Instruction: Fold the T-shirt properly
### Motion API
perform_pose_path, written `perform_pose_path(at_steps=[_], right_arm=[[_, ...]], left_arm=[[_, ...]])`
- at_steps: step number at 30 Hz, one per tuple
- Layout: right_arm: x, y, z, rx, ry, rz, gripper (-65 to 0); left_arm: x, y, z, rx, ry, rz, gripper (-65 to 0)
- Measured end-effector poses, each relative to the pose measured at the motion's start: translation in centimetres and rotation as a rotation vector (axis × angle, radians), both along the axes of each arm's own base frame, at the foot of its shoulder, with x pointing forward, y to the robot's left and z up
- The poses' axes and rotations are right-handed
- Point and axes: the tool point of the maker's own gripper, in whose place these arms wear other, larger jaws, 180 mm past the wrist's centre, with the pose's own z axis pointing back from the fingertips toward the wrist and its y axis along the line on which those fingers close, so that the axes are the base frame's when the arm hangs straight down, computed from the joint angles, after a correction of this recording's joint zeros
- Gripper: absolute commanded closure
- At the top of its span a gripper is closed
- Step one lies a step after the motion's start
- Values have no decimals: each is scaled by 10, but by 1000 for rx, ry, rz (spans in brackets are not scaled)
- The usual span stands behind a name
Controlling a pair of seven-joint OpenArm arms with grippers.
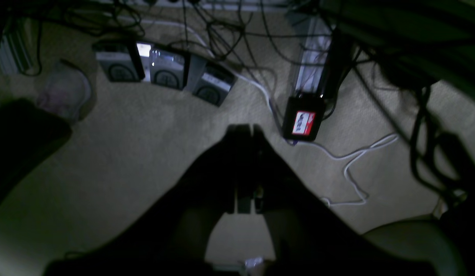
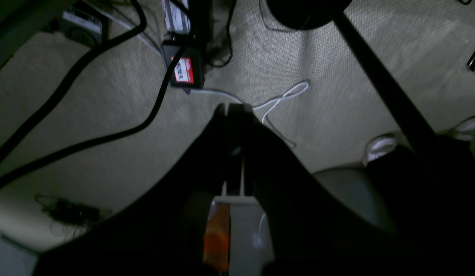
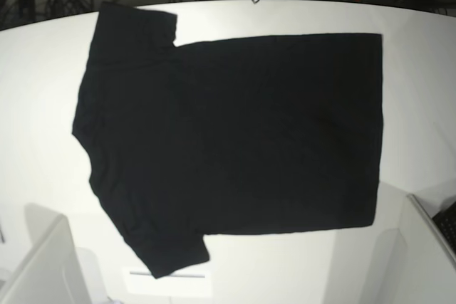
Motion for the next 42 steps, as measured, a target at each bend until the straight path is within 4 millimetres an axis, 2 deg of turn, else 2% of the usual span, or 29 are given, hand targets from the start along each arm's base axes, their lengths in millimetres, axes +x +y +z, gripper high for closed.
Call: perform_pose_path(at_steps=[3, 6, 18, 23, 27, 29, 32, 34, 37, 40, 42], right_arm=[[-2, -8, 0, -13, 11, 2, 0], [0, -10, 0, -15, 8, 2, 0], [7, -8, -1, -11, -33, 1, 0], [-8, -8, 1, -11, -25, -4, 0], [-25, -7, 6, -9, -65, 1, 0], [-43, -7, 14, -9, -53, 3, 0], [-66, -7, 32, -16, -45, 5, 0], [-67, -7, 47, -19, -88, 5, 0], [-69, -6, 73, -19, -93, 5, 0], [-57, -5, 100, -20, -133, -1, 0], [-53, -14, 120, -48, -158, -47, 0]], left_arm=[[-10, 6, 1, 7, 20, -56, 0], [-11, 6, 1, 8, 25, -99, 0], [-6, 6, 1, 8, 13, -43, 0], [5, 3, 7, 2, -70, -58, 0], [-15, 2, 20, -3, -103, -72, 0], [-30, 8, 30, 3, -102, -87, 0], [-38, 24, 46, 22, -135, -110, 0], [-37, 36, 58, 37, -166, -131, 0], [-46, 48, 76, 59, -186, -150, 0], [-57, 49, 100, 45, -203, -185, 0], [-58, 47, 120, 34, -240, -212, 0]])
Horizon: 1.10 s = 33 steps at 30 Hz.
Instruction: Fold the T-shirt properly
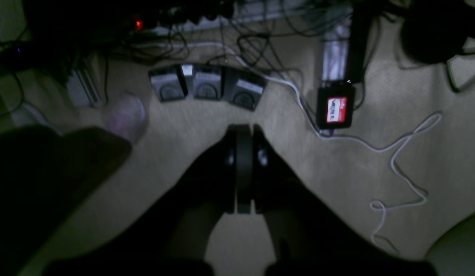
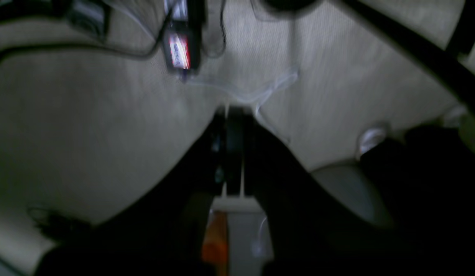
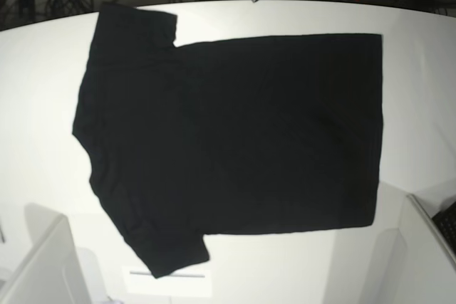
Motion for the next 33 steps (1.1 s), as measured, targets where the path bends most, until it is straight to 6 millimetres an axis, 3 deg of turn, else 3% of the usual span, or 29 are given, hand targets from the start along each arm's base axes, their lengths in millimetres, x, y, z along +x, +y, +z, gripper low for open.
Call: perform_pose_path(at_steps=[5, 9, 12, 16, 18, 21, 25, 27, 30, 32, 33], right_arm=[[11, -42, 47, -114, -54, -86, 0], [39, -62, 88, -172, -149, -90, 0], [74, -76, 121, -220, -271, -74, 0], [113, -82, 127, -228, -373, -97, 0], [133, -91, 131, -253, -432, -123, 0], [152, -106, 136, -297, -490, -208, 0], [204, -115, 149, -230, -645, -178, -9], [233, -118, 163, -157, -755, -198, -173], [242, -122, 173, -26, -787, -266, -398], [239, -137, 178, 12, -767, -324, -480], [237, -144, 181, 24, -748, -334, -485]], left_arm=[[18, -8, 53, -31, -100, -70, 0], [41, -19, 99, -62, -194, -107, 0], [69, -8, 128, -27, -284, -98, 0], [108, 3, 160, 30, -418, -56, 0], [119, 3, 170, 38, -466, -46, 0], [128, 6, 168, 42, -475, -38, 0], [158, 8, 172, -64, -574, 140, 0], [171, 12, 173, -114, -608, 240, 0], [196, 31, 184, -119, -694, 287, 0], [198, 44, 185, -87, -706, 302, -59], [199, 47, 186, -77, -709, 304, -77]])
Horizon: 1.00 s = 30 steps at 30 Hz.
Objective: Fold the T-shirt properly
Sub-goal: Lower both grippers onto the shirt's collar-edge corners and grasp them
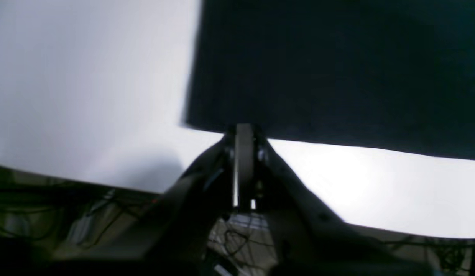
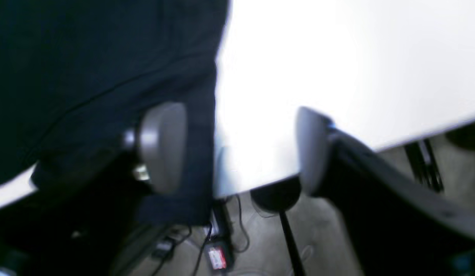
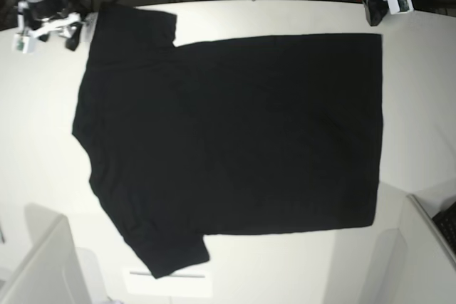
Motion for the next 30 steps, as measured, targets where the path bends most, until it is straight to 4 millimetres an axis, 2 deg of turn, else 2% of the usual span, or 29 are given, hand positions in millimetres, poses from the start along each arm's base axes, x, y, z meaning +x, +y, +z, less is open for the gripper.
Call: perform_pose_path(at_steps=[2, 4, 7, 11, 15, 16, 17, 20, 22, 26, 30], right_arm=[[1, -11, 5, 17, 31, 25, -474], [0, -15, 2, 45, 68, 34, -467], [2, -10, -14, 116, 90, 17, -465], [3, 9, -39, 194, 149, 81, -465], [5, 9, -62, 260, 161, 78, -465], [5, 7, -65, 269, 160, 70, -465], [5, 5, -67, 274, 162, 67, -465], [4, 3, -68, 276, 162, 65, -471], [5, 6, -69, 279, 161, 75, -471], [9, 28, -70, 288, 170, 167, -470], [12, 52, -66, 379, 113, 192, -468]], left_arm=[[3, 3, 2, 0, -12, 9, -77], [11, 4, 6, 6, -32, -31, -76], [23, 8, 13, 17, -67, -61, -76], [17, 16, 10, 18, -54, -50, -84], [13, 31, 12, 46, -55, -10, -92], [12, 34, 13, 52, -61, 1, -123], [10, 38, 12, 57, -54, 11, -181], [4, 47, 9, 72, -36, 31, -398], [3, 51, 9, 80, -34, 40, -485], [6, 51, 3, 67, -39, 47, -471], [10, 55, -6, 59, -13, 62, -476]])
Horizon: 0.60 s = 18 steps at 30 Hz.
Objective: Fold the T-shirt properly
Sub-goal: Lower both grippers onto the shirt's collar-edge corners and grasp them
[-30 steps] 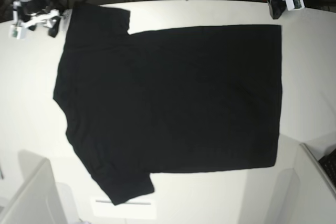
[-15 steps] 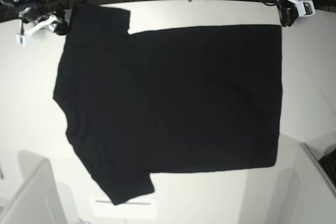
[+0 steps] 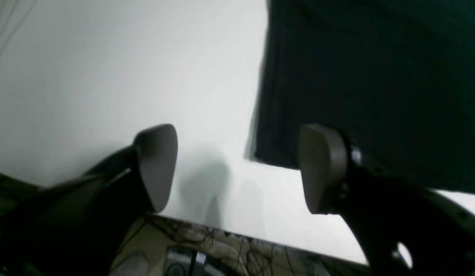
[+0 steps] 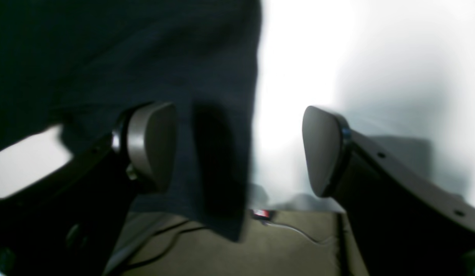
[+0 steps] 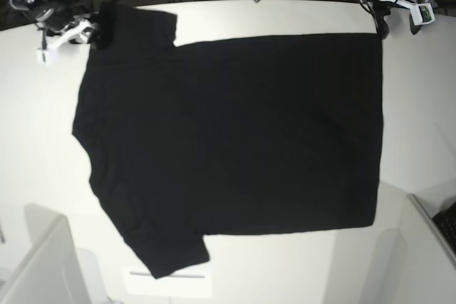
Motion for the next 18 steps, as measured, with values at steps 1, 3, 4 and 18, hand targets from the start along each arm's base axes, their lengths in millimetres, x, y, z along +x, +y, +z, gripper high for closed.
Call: perform_pose_path(at_steps=[1, 3, 4, 18], right_arm=[[0, 1, 1, 9, -4, -1, -468], [-4, 2, 0, 11, 6, 1, -468], [-5, 3, -1, 15, 7, 3, -468], [6, 25, -2, 52, -17, 65, -411]], left_arm=[[1, 0, -4, -8, 15, 7, -476], [4, 1, -10, -20, 33, 14, -476], [5, 1, -11, -23, 36, 17, -474], [10, -4, -15, -253, -46, 143, -472]])
